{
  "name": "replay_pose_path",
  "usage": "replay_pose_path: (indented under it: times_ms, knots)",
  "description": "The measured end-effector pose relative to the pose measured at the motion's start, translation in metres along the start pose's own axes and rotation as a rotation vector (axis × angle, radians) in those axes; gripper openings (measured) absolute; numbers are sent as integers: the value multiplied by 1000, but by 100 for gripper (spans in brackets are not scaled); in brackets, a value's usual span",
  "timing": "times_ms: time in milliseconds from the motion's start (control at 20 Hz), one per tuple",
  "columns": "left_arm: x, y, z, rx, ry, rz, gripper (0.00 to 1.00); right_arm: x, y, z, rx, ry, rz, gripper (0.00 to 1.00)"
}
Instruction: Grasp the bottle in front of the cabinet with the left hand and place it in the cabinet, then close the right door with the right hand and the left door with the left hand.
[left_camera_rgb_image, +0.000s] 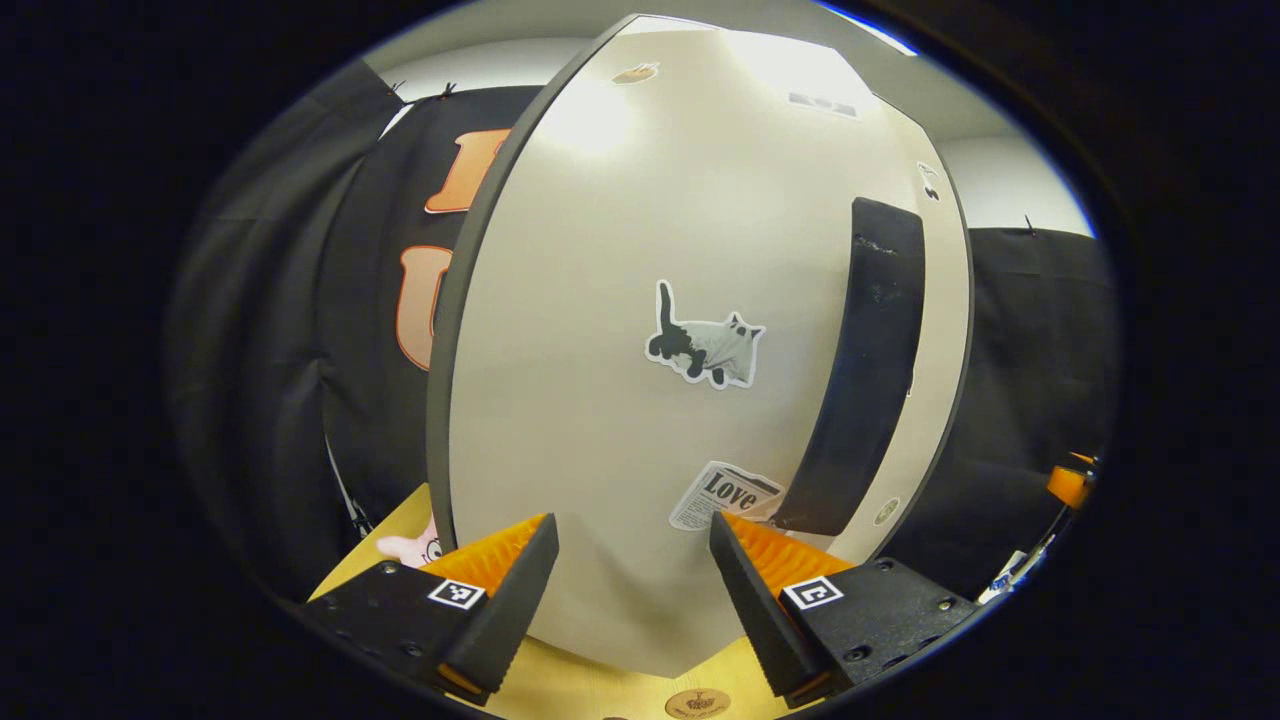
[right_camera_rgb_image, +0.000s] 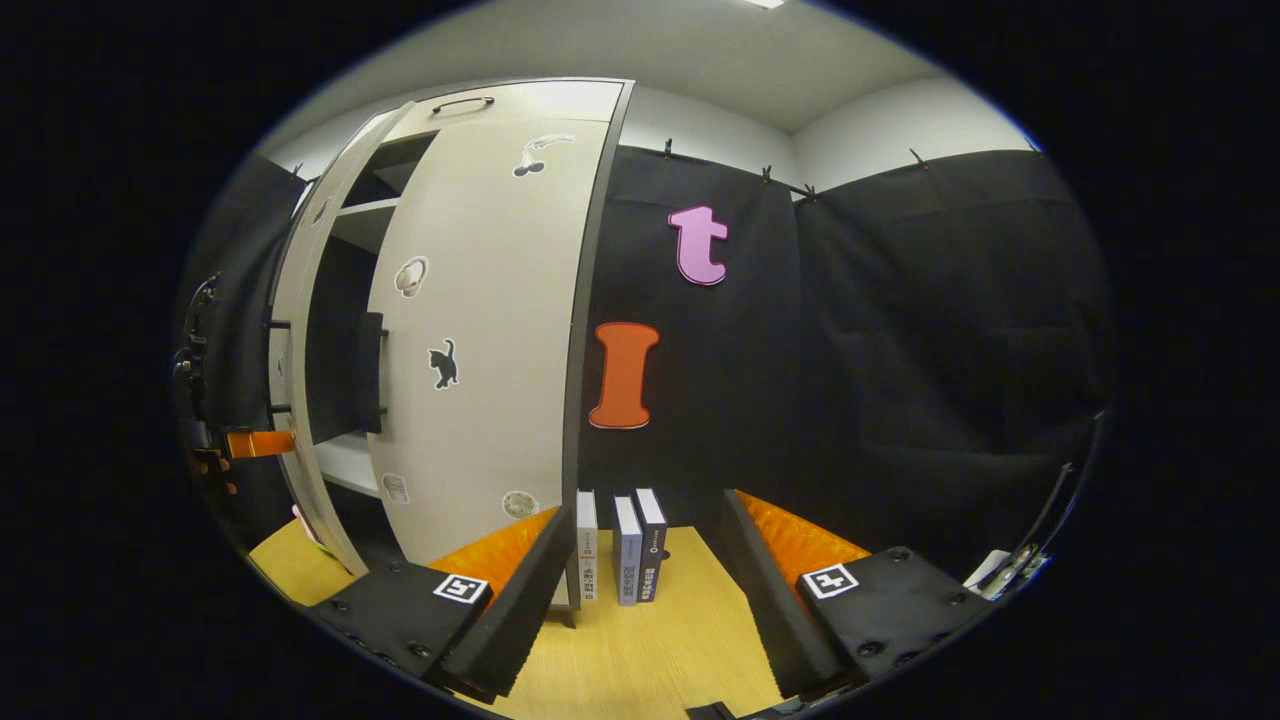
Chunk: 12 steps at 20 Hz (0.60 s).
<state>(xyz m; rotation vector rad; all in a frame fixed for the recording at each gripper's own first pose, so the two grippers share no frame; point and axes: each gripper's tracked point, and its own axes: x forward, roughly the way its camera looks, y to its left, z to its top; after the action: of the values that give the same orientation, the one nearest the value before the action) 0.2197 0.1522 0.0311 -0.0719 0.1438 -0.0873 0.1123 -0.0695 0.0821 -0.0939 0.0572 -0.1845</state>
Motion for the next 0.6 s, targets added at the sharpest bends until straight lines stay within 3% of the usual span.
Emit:
replay_pose_path:
  times_ms: [400,450,600]
  knots:
    - [7,-1,0,25,5,30,93,6,3,0,19,-11,44,98]
    - [9,-1,0,25,1,37,93,9,3,-1,22,-8,53,94]
    - [11,0,-4,28,-7,58,94,21,2,-3,15,7,70,98]
